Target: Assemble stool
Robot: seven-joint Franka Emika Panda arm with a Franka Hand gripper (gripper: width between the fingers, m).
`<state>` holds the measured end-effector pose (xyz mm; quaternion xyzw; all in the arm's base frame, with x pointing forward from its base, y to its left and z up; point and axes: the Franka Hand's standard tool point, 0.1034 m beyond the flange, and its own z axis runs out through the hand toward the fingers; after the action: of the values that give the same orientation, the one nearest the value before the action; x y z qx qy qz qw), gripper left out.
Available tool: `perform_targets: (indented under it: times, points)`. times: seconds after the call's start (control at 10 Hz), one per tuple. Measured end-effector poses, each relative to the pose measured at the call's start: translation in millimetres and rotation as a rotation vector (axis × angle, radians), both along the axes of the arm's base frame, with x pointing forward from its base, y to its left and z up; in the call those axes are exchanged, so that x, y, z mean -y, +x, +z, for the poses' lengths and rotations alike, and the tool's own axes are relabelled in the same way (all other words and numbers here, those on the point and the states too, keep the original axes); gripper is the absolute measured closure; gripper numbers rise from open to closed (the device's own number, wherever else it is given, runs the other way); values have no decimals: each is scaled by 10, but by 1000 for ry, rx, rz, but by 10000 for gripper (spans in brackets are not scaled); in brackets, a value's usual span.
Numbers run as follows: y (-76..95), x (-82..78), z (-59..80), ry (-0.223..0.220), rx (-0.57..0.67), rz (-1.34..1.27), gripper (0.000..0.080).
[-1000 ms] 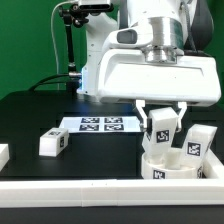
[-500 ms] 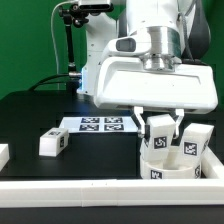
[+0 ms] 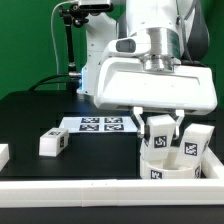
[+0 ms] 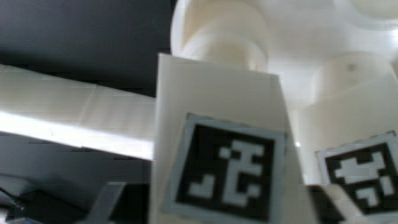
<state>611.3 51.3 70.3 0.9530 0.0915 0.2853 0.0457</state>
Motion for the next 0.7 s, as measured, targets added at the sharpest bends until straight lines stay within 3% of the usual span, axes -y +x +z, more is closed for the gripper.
perform_targets:
  times: [0.1, 0.2, 0.3, 0.5, 0.7]
  points:
    - [2, 4, 5, 0, -3, 1, 399]
    - [5, 23, 54, 2, -20, -1, 207]
    - [15, 17, 134, 6, -11, -1, 167]
    - [-11, -16, 227, 13, -18, 1, 154]
    - [5, -29, 451, 32, -53, -4, 151]
